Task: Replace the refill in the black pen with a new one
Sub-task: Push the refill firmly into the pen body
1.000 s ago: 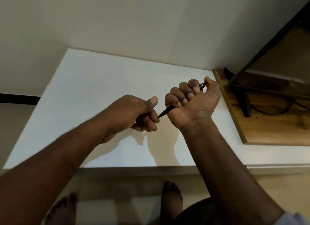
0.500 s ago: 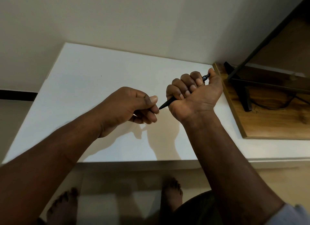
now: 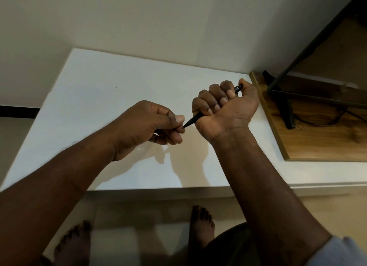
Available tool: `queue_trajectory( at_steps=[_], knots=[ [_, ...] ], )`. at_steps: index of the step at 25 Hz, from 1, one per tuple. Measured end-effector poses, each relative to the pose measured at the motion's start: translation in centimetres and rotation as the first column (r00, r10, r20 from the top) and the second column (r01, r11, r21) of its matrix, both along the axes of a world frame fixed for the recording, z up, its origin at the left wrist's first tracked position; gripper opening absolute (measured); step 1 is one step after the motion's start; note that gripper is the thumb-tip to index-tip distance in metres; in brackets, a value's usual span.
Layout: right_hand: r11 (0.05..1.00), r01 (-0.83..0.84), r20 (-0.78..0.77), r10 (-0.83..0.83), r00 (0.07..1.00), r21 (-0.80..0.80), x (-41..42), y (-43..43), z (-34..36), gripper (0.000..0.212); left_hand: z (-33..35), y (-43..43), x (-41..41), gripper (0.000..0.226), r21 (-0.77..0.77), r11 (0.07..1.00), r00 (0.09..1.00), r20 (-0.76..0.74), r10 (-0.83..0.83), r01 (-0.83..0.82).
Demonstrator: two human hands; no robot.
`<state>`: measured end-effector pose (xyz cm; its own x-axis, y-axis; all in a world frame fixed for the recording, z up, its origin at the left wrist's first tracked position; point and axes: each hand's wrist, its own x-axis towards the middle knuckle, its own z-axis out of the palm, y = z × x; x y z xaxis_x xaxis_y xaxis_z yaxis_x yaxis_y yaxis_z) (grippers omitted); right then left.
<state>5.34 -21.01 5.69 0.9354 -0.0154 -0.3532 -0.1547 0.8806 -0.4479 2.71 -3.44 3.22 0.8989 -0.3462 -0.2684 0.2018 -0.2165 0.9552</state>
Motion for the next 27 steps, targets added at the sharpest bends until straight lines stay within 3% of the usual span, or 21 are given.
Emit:
queue_trajectory(
  at_steps=[27],
  knots=[
    [1.000,-0.002,0.036,0.002,0.999,0.002,-0.08,-0.11,0.71,0.050,0.23,0.55,-0.26,0.024,-0.069,0.997,0.999,-0.025,-0.028,0.026]
  ],
)
